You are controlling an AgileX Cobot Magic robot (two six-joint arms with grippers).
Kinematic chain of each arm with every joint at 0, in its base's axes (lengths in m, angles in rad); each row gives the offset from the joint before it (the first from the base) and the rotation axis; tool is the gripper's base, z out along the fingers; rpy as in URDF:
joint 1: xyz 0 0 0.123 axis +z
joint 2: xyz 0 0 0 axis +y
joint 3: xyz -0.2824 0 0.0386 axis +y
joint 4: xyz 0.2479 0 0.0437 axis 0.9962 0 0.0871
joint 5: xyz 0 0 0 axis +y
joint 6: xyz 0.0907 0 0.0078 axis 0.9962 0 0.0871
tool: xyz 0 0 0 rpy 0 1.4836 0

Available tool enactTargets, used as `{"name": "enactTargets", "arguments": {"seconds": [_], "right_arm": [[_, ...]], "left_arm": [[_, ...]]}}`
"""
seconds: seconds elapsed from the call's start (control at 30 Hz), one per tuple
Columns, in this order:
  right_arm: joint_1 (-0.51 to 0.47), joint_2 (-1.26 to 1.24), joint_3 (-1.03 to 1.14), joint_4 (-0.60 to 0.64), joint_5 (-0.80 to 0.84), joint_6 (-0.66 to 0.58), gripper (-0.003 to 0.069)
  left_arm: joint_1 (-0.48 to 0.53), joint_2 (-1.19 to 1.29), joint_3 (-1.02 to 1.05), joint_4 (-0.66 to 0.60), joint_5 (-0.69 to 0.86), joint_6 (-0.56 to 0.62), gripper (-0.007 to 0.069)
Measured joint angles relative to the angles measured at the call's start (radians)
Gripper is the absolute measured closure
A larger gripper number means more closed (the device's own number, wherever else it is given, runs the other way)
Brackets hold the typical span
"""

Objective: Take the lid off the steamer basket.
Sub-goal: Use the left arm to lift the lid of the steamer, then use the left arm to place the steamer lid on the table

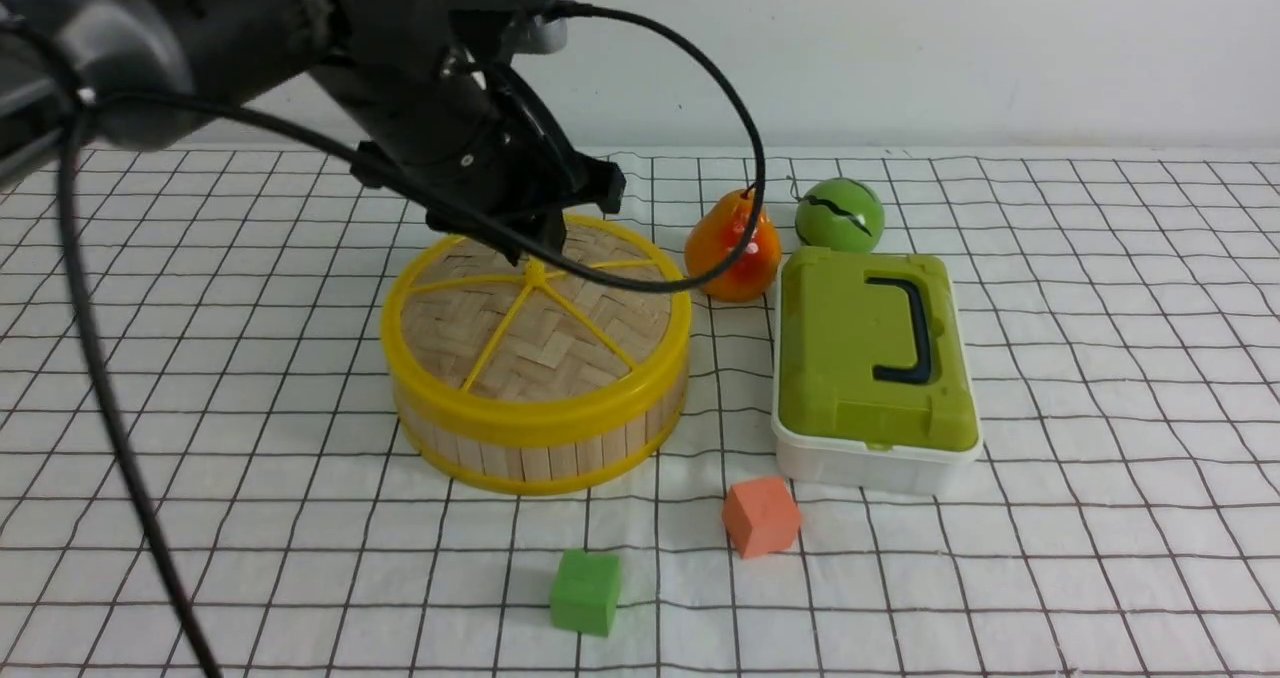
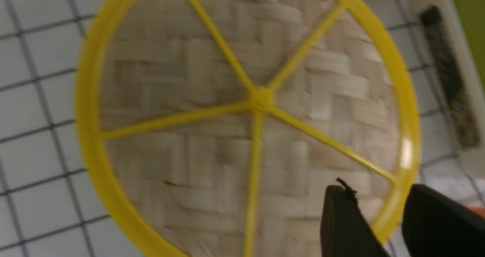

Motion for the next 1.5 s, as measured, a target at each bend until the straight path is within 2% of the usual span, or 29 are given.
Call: {"name": "enactTargets", "arguments": {"seconds": [0.03, 0.07, 0.17, 0.33, 0.43, 0.57, 0.6, 0.63, 0.67, 0.7, 0.73, 1.1, 1.23, 1.47, 1.5], "right_arm": [[0.0, 0.0, 0.0, 0.0, 0.0, 0.0, 0.0419], [0.0, 0.0, 0.0, 0.0, 0.0, 0.0, 0.0419], [0.0, 0.0, 0.0, 0.0, 0.0, 0.0, 0.0419], [0.0, 0.0, 0.0, 0.0, 0.0, 0.0, 0.0419], [0.0, 0.0, 0.0, 0.0, 0.0, 0.0, 0.0419], [0.0, 0.0, 0.0, 0.0, 0.0, 0.0, 0.0419], [0.0, 0.0, 0.0, 0.0, 0.0, 0.0, 0.0419], [0.0, 0.0, 0.0, 0.0, 0.0, 0.0, 0.0419], [0.0, 0.0, 0.0, 0.0, 0.0, 0.0, 0.0419], [0.0, 0.0, 0.0, 0.0, 0.0, 0.0, 0.0419], [0.0, 0.0, 0.0, 0.0, 0.0, 0.0, 0.0419], [0.0, 0.0, 0.0, 0.0, 0.0, 0.0, 0.0419], [0.0, 0.0, 0.0, 0.0, 0.0, 0.0, 0.0419], [0.0, 0.0, 0.0, 0.0, 0.0, 0.0, 0.0419], [0.0, 0.0, 0.0, 0.0, 0.0, 0.0, 0.0419]], "left_arm": [[0.0, 0.006, -0.007, 0.016, 0.002, -0.011, 0.0347], [0.0, 0.055, -0.063, 0.07, 0.008, -0.046, 0.0283], [0.0, 0.12, -0.114, 0.11, 0.009, -0.073, 0.0228], [0.0, 0.195, -0.131, 0.116, -0.014, -0.086, 0.0209], [0.0, 0.223, -0.131, 0.116, -0.021, -0.099, 0.023], [0.0, 0.236, -0.131, 0.123, -0.024, -0.106, 0.0302], [0.0, 0.236, -0.134, 0.124, -0.026, -0.108, 0.0376], [0.0, 0.236, -0.135, 0.124, -0.028, -0.108, 0.0417], [0.0, 0.236, -0.136, 0.124, -0.03, -0.109, 0.0428], [0.0, 0.236, -0.137, 0.121, -0.032, -0.109, 0.0521], [0.0, 0.236, -0.137, 0.123, -0.032, -0.11, 0.0531], [0.0, 0.175, -0.135, 0.14, -0.017, -0.111, 0.0517], [0.013, 0.021, -0.135, 0.227, -0.013, -0.115, 0.0517], [0.125, -0.14, -0.111, 0.297, -0.014, -0.123, 0.0517], [0.183, -0.164, -0.068, 0.298, -0.017, -0.14, 0.0517]]}}
